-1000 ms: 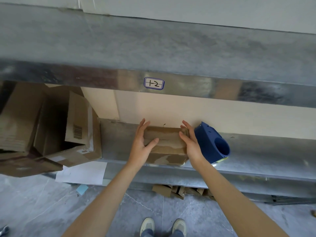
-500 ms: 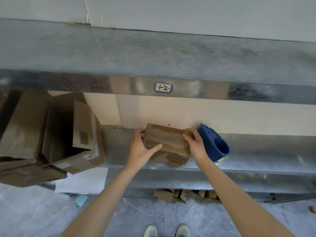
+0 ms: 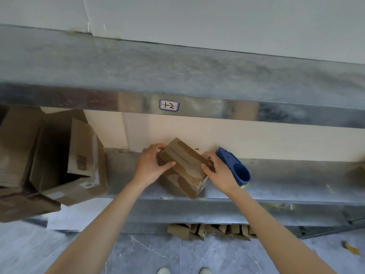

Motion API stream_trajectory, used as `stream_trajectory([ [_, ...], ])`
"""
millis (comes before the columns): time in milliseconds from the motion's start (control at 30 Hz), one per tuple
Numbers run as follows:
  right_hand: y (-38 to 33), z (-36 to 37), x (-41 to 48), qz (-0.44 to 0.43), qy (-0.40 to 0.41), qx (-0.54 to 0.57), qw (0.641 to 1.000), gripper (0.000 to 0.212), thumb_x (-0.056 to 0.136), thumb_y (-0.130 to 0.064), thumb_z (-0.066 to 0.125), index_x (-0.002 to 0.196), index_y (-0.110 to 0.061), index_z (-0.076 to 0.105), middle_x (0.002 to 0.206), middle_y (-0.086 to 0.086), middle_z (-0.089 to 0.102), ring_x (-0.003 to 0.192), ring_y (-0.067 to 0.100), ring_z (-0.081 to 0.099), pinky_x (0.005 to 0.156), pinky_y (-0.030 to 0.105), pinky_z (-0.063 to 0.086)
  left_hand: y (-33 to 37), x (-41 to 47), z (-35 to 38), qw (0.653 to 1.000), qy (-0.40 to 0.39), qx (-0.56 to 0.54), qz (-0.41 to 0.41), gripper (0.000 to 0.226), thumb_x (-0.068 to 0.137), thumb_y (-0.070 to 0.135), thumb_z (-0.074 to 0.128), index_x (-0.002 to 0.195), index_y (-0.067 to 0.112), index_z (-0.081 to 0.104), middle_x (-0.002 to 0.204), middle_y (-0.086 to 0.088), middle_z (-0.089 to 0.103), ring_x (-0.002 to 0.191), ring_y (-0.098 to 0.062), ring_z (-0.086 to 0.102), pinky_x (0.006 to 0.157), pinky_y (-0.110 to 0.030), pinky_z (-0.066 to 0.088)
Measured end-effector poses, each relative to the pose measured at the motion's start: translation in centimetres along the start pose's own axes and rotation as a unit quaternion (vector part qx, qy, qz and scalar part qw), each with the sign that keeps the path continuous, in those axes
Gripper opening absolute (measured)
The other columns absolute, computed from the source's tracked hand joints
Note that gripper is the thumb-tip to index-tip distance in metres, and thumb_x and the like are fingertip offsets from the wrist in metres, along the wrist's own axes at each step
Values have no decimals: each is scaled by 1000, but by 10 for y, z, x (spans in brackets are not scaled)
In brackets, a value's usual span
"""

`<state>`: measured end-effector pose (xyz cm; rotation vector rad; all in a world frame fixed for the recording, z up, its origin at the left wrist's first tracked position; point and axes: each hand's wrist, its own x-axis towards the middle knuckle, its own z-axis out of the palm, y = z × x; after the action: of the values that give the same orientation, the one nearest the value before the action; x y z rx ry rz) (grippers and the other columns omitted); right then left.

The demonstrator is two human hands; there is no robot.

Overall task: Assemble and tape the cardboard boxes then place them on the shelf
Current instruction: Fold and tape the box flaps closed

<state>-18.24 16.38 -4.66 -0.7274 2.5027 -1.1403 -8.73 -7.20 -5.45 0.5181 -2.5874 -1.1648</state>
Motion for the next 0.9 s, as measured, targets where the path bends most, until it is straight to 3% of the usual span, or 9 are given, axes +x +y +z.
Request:
stream_trajectory([
  [167, 0, -11, -4, -70, -60, -118, 989, 30, 101, -40, 44, 131, -37, 43, 119, -8, 54, 86, 7, 59, 78, 33, 54, 10, -5, 3, 997, -4, 77, 2, 57, 87, 46, 69, 135, 22, 51, 134, 3, 55, 121, -20, 45, 98, -30, 40],
  [367, 8, -41, 0, -132, -76, -188, 970, 37, 103, -43, 39, 139, -37, 40, 119, -7, 53, 97, 14, 58, 76, 38, 54, 35, -19, 12, 977, 34, 208, -25, 63, 93, 48, 57, 148, 20, 41, 157, 1, 35, 138, -26, 40, 109, -41, 39],
  [467, 21, -58, 6, -129, -52, -227, 964, 38, 103, -36, 42, 140, -30, 40, 126, 2, 52, 109, 23, 54, 85, 42, 51, 49, -29, 21, 955, 87, 280, -40, 69, 92, 58, 51, 150, 21, 38, 158, 0, 34, 141, -24, 38, 111, -42, 32],
  [567, 40, -70, 8, -96, -42, -304, 947, 44, 103, -37, 40, 145, -26, 34, 125, 8, 52, 113, 29, 51, 81, 39, 50, 61, -39, 29, 942, 130, 301, -65, 70, 92, 60, 50, 149, 21, 40, 157, -1, 38, 140, -24, 39, 107, -42, 33],
  [733, 69, -71, 2, -64, -107, -346, 930, 61, 102, -48, 38, 155, -29, 16, 135, 12, 53, 113, 29, 57, 78, 34, 50, 77, -62, 41, 937, 161, 298, -89, 75, 90, 56, 56, 152, 20, 34, 156, -4, 38, 137, -27, 42, 106, -44, 34],
  [767, 73, -70, 2, -64, -120, -344, 929, 64, 101, -49, 40, 155, -30, 12, 129, 11, 58, 104, 26, 61, 72, 32, 50, 80, -67, 43, 936, 164, 296, -93, 78, 89, 54, 58, 153, 20, 30, 156, -4, 38, 137, -27, 41, 107, -43, 33],
  [833, 79, -67, 1, -60, -143, -325, 933, 70, 100, -48, 44, 156, -30, 6, 96, 4, 65, 72, 17, 60, 53, 27, 45, 85, -77, 46, 935, 167, 296, -105, 82, 89, 52, 60, 156, 21, 24, 155, -4, 38, 138, -26, 39, 107, -42, 33],
  [900, 82, -64, 2, -47, -167, -290, 941, 74, 100, -42, 49, 155, -31, 2, 71, -3, 55, 56, 11, 51, 42, 26, 36, 88, -85, 48, 933, 160, 302, -112, 82, 90, 52, 60, 156, 20, 22, 155, -4, 38, 139, -25, 38, 107, -41, 32],
])
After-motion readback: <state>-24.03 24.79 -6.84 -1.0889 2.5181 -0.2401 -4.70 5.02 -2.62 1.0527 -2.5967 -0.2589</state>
